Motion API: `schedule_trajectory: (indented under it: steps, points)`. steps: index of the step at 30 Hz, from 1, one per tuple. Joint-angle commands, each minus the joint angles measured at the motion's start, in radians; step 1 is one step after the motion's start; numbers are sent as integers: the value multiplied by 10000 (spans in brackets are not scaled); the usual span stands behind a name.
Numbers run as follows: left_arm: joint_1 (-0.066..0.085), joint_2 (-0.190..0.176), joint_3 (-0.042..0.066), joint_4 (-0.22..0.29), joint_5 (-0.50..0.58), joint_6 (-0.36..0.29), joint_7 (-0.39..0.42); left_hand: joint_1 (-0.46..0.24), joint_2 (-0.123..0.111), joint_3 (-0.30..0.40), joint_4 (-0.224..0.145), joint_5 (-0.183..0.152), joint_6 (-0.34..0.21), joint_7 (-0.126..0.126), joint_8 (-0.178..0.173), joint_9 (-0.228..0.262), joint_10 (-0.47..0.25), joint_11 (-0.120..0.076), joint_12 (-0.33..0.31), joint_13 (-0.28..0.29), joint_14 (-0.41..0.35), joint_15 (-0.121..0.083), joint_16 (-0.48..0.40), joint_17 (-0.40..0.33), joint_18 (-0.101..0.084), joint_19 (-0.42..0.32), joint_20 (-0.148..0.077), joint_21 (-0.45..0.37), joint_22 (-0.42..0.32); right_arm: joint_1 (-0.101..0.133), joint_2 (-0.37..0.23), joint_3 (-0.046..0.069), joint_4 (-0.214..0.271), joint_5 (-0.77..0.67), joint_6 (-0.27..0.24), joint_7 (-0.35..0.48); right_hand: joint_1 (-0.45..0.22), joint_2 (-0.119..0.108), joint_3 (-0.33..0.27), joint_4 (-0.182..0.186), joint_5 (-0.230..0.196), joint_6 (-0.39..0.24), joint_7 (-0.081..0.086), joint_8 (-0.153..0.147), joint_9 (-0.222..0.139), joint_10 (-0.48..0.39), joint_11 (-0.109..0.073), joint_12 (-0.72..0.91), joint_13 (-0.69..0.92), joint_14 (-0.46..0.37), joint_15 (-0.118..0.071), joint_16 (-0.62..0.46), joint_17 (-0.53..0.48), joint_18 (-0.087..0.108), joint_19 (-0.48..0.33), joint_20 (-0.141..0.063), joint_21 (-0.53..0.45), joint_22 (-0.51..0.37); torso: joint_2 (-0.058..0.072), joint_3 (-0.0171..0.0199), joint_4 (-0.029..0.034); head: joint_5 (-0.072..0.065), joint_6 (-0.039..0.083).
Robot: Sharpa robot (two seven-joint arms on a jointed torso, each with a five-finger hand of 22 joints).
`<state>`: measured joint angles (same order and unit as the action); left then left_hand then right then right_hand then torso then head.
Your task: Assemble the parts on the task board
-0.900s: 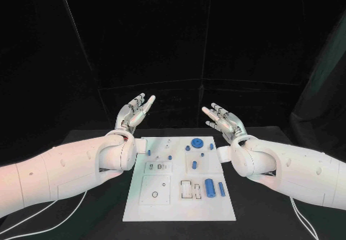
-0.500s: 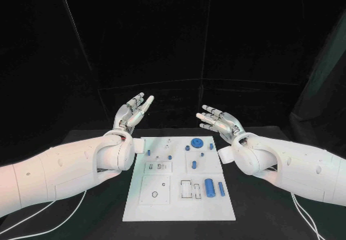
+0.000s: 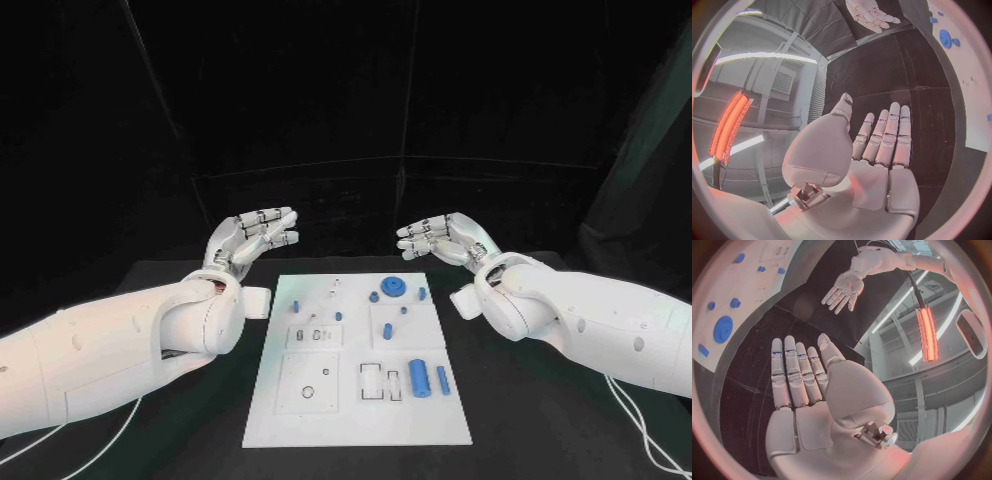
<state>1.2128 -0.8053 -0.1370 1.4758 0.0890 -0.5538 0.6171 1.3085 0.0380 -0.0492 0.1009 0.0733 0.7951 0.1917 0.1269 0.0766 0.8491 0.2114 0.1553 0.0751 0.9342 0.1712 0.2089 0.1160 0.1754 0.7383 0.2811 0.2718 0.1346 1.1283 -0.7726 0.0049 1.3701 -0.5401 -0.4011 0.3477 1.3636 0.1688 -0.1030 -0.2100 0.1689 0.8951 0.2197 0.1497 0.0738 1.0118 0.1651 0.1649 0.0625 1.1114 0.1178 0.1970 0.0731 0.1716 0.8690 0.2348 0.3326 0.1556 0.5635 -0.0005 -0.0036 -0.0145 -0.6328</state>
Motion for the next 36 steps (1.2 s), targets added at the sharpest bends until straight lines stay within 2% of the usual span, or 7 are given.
schedule_trajectory:
  steps: [1, 5, 13, 15, 25, 31, 36]
  points:
    - [20, -189, 6, 346, -398, 636, -170, 158, 35, 27, -221, -8, 699, 488, 138, 21, 659, -168, 167, 3, 715, -212, 195, 100, 96, 747, -170, 243, 52, 183, 74, 7, -131, -2526, 226, -489, 143, 16, 41, -237, -66, 271, -75, -100, -44, 364, -94, -116, -6, 526, -189, 52, 40, 130, 370, -186, 226, 73, 265, 17, 55, -34, 81]
    - [25, -594, 6, 1053, -510, 873, -314, 279, 192, 93, -484, -1, 1440, 220, 265, -19, 1630, -519, 312, 13, 2099, -667, 567, 508, 103, 1972, -605, 597, 107, 482, 230, 12, -411, -4446, 458, -1224, 406, 4, 133, -788, -20, 742, -246, -194, -68, 1101, -357, -311, -5, 1694, -626, 265, 227, 107, 1594, -758, 1396, 646, 553, 6, 170, -130, 191]
    - [25, -1018, 4, 1987, -560, 1139, -441, 249, 239, 81, -580, -6, 1670, 167, 201, -77, 1912, -589, 188, -34, 2303, -728, 434, 679, 97, 2219, -684, 525, 13, 847, 723, 24, -978, -7956, 1277, -2920, 369, -208, 125, -798, 12, 1239, -456, -382, -80, 1749, -671, -728, 2, 3517, -1075, 1004, 853, 106, 2211, -1243, 3181, 1699, 966, -63, 370, -308, 331]
    - [24, -1042, 4, 2090, -563, 1197, -462, 239, 241, 76, -583, -7, 1677, 170, 191, -82, 1920, -587, 172, -39, 2300, -726, 414, 688, 95, 2224, -684, 512, 2, 885, 847, 28, -1074, -8686, 1541, -3264, 286, -269, 89, -805, 28, 1297, -493, -450, -82, 1769, -705, -856, 7, 3772, -1128, 1220, 1046, 102, 2302, -1294, 3532, 1909, 1065, -75, 422, -352, 360]
    - [20, -1077, 2, 2331, -567, 1325, -519, 210, 251, 65, -604, -7, 1689, 186, 142, -99, 1931, -572, 99, -58, 2293, -714, 333, 723, 90, 2236, -681, 455, -42, 1001, 1278, 35, -1316, -10490, 2481, -4008, -51, -413, -35, -783, -95, 1309, -528, -858, -85, 1184, -694, -1006, 18, 3933, -1146, 3673, 2796, 112, 2178, -1306, 5366, 3077, 1408, -116, 513, -500, 392]
    - [21, -1084, 2, 2394, -567, 1363, -535, 189, 254, 57, -608, -7, 1688, 201, 118, -104, 1931, -563, 68, -64, 2296, -707, 303, 740, 88, 2246, -677, 434, -59, 1030, 1386, 36, -1315, -10815, 2795, -4012, -78, -356, -7, -781, -84, 1259, -552, -846, -80, 1176, -676, -990, 17, 3820, -1125, 5822, 4458, -275, 3012, -1254, 7725, 6015, 1555, -125, 545, -553, 403]
    - [21, -1086, 3, 2393, -565, 1331, -510, 125, 260, 29, -596, -12, 1688, 225, 79, -111, 1932, -544, 13, -72, 2304, -694, 248, 771, 86, 2264, -668, 395, -91, 1036, 1451, 37, -1327, -10922, 2908, -3994, -70, -329, 28, -779, -74, 1264, -544, -848, -81, 1208, -668, -992, 16, 3723, -1110, 6720, 5280, -356, 3134, -1230, 8304, 6711, 1616, -128, 559, -557, 391]
